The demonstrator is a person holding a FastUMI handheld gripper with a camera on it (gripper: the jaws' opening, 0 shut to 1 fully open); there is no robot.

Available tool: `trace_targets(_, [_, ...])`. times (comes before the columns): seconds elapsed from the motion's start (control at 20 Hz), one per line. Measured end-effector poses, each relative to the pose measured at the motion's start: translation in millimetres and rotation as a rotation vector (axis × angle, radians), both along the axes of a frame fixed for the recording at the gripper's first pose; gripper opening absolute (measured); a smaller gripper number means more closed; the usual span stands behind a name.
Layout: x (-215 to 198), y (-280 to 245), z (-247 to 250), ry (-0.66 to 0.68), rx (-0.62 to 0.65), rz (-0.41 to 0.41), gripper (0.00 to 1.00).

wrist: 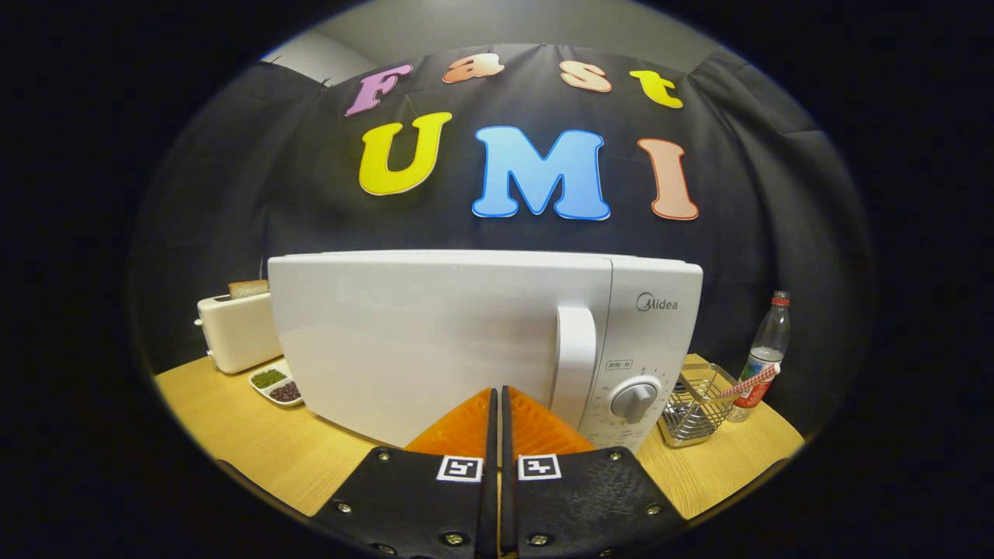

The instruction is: Open the microwave, put the food inside, and close the microwave door.

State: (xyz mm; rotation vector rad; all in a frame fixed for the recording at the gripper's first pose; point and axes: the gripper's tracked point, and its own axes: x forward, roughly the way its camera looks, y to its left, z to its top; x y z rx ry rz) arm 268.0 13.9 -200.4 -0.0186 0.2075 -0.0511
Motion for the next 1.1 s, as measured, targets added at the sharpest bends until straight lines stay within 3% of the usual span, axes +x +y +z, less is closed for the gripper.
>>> trace_targets(0.3, [-76,7,42,-0.053,0.011,0.071,0.02])
trace_targets(0.6, [-172,23,123,-0.127,0.066,0.132,0.02])
trace_targets(0.85, [-256,44,179,-0.132,0.0,0.231,0.02])
trace_targets(1.1, [-297,18,190,-0.171,-0.033,0.161,0.02])
